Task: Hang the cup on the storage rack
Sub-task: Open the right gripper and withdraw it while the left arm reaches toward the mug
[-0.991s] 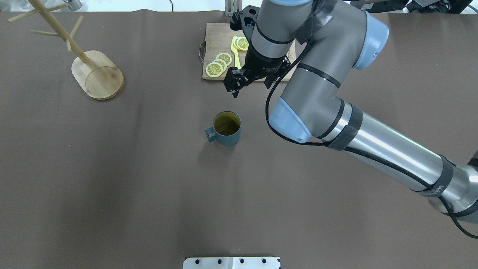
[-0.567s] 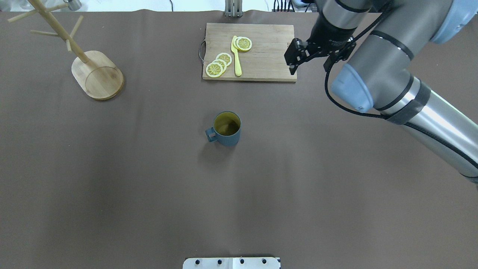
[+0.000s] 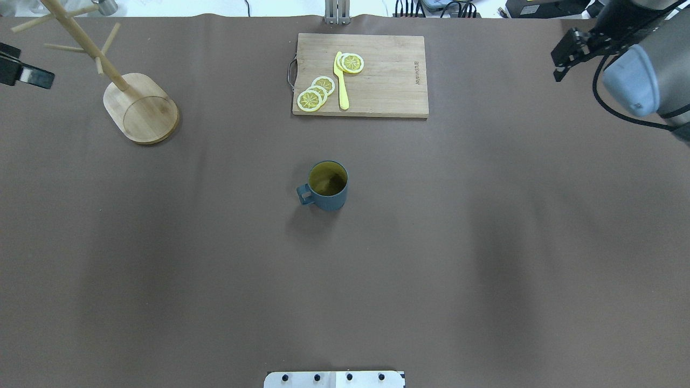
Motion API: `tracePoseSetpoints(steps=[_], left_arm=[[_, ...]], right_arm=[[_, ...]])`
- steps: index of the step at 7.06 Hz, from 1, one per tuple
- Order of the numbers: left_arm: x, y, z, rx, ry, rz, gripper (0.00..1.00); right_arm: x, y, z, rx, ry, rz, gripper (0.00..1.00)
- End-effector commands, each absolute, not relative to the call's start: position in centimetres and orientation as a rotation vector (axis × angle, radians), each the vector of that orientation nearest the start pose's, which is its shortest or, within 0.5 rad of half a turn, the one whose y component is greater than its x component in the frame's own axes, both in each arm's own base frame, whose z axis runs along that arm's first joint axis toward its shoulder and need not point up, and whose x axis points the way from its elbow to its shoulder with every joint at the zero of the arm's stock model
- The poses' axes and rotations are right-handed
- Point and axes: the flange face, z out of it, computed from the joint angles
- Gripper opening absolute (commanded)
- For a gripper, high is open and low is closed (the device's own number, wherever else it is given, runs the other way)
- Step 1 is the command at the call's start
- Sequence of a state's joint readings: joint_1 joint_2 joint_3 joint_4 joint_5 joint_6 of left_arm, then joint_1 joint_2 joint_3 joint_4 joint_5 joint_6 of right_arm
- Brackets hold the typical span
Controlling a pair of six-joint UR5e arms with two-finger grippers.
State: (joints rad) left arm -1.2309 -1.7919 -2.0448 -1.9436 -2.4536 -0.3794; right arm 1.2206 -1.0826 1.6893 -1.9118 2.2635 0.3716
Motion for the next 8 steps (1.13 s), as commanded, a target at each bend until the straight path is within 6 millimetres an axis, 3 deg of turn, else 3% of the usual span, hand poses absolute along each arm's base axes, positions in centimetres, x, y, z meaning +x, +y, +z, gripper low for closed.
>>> tracePoseSetpoints(steps=[1,3,4,5,6,8], left_arm=[[22.9,-50.9,29.4,0.734,1.086,0.472,0.99],[30.5,-51.1,29.3,0.743,1.099,0.482,0.99],[36.4,-48.9,29.0,0.815,1.145,0.439,0.99],[42.0,-46.6,31.3,0.870,1.159,0.438,0.99],[44.5,-45.1,32.0,0.887,1.175,0.441,0.99],[47.0,-43.2,31.0,0.871,1.209,0.471,0.99]], right_arm=[[-10.4,-62.1,43.0,-0.058,-0.710,-0.045,1.00],[-8.9,-61.2,45.3,-0.082,-0.703,-0.018,1.00],[-9.1,-61.2,45.7,-0.090,-0.696,-0.014,1.00],[-9.2,-61.3,45.8,-0.091,-0.695,-0.015,1.00],[-9.2,-61.3,45.7,-0.092,-0.697,-0.015,1.00],[-9.2,-61.3,45.6,-0.096,-0.699,-0.005,1.00]])
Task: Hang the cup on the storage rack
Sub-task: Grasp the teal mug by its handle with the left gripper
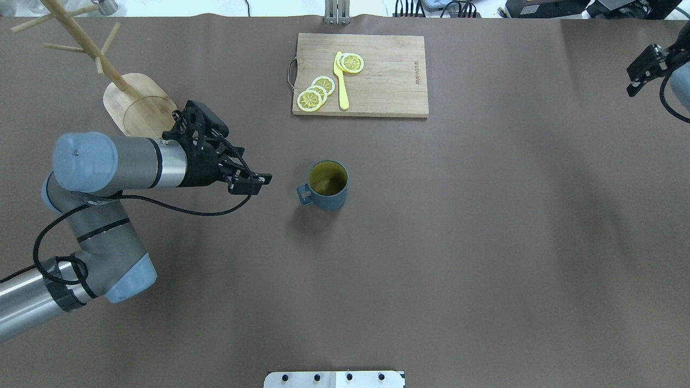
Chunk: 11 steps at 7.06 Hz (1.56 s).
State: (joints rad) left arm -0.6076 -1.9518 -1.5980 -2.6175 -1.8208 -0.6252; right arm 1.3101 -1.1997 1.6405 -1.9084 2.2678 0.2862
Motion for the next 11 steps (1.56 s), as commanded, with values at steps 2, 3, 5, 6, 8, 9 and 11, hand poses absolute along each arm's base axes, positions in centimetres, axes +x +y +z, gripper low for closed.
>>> tracePoseSetpoints(steps=[2,3,5,6,8,9,11], left_arm=[[49.8,-41.9,29.4,0.838,1.254,0.478,0.99],[51.3,-42.7,29.0,0.835,1.248,0.481,0.99],[52.7,-43.8,28.9,0.856,1.217,0.461,0.99],[52.8,-43.7,28.5,0.860,1.224,0.461,0.98],[53.1,-43.1,28.4,0.860,1.241,0.466,0.81],[53.5,-42.5,28.4,0.854,1.250,0.472,0.66],[54.4,-41.4,28.4,0.845,1.260,0.492,0.38]], right_arm=[[-9.3,-61.4,45.3,-0.095,-0.704,-0.006,1.00],[-9.2,-61.3,45.3,-0.093,-0.705,-0.008,1.00],[-9.3,-61.5,45.0,-0.090,-0.705,-0.008,1.00],[-9.3,-61.5,44.9,-0.089,-0.706,-0.009,1.00],[-9.3,-61.6,44.8,-0.088,-0.706,-0.009,1.00],[-9.4,-61.6,44.8,-0.088,-0.705,-0.010,1.00],[-9.4,-61.5,44.8,-0.088,-0.705,-0.011,1.00]])
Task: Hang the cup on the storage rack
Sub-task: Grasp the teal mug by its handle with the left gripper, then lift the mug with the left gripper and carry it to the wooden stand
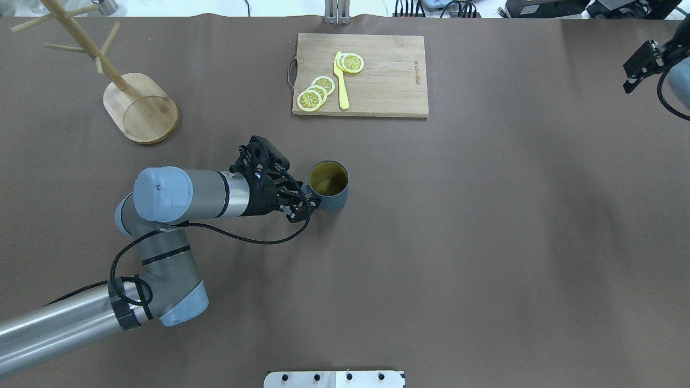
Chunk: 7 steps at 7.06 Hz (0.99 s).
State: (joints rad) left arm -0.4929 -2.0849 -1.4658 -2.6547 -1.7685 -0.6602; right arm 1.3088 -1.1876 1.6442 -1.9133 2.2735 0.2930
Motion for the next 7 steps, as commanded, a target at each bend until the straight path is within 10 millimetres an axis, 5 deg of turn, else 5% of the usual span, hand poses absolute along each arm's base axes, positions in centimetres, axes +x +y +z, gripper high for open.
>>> tracePoseSetpoints(steps=[1,3,5,7], left_arm=[[54.3,-41.3,28.2,0.845,1.265,0.488,0.08],[51.8,-41.4,25.1,0.849,1.343,0.424,0.00],[44.7,-45.1,22.2,0.771,1.458,0.353,0.00],[40.6,-46.2,22.0,0.712,1.622,0.133,0.00]], right_arm=[[-9.3,-61.5,44.8,-0.087,-0.705,-0.009,1.00],[-9.3,-61.5,44.7,-0.086,-0.704,-0.002,1.00],[-9.2,-61.2,44.5,-0.084,-0.708,-0.003,1.00],[-8.9,-60.9,43.7,-0.066,-0.712,-0.005,1.00]])
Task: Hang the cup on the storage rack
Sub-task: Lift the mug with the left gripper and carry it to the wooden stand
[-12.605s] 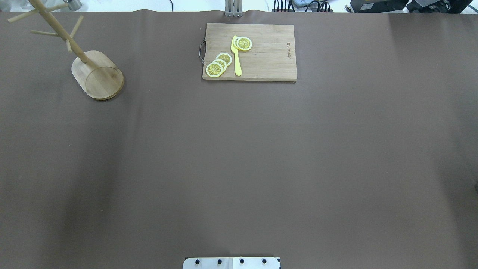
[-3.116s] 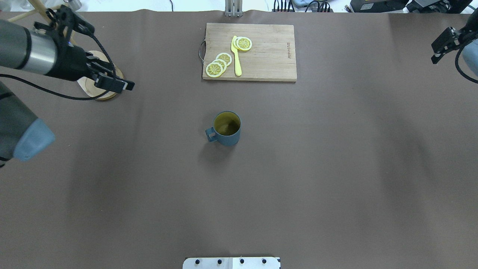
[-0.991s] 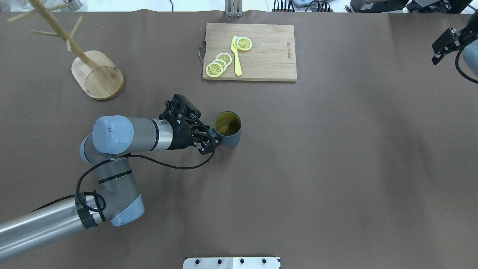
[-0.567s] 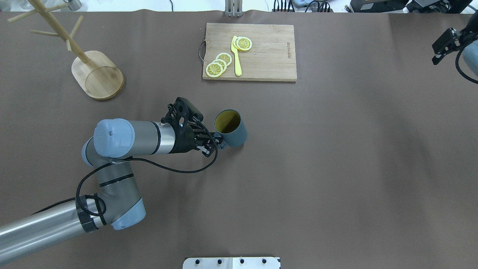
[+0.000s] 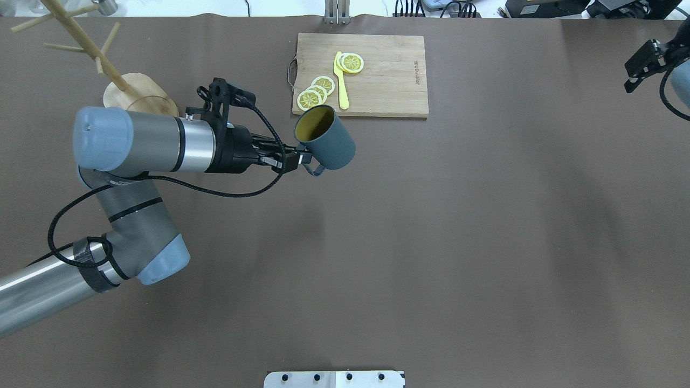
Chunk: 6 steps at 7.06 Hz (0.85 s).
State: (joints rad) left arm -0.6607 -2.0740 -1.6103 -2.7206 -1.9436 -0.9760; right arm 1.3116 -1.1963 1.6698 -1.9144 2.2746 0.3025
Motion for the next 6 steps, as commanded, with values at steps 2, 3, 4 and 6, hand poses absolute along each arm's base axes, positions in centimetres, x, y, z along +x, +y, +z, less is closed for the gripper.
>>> tracePoseSetpoints(steps=[2,3,4,6], left_arm=[[36.2,-46.4,26.3,0.651,1.760,-0.076,0.00],[35.0,-46.3,28.7,0.649,1.813,-0.175,0.00],[34.9,-47.0,31.4,0.622,1.864,-0.243,0.00],[31.7,-51.0,35.8,0.613,1.855,-0.347,0.00]], right_arm=[[-8.7,-60.6,42.9,-0.053,-0.715,0.002,1.00],[-8.7,-60.5,42.5,-0.047,-0.715,0.013,1.00],[-8.6,-60.3,42.3,-0.041,-0.713,0.011,1.00],[-8.6,-60.2,41.9,-0.034,-0.715,0.010,1.00]])
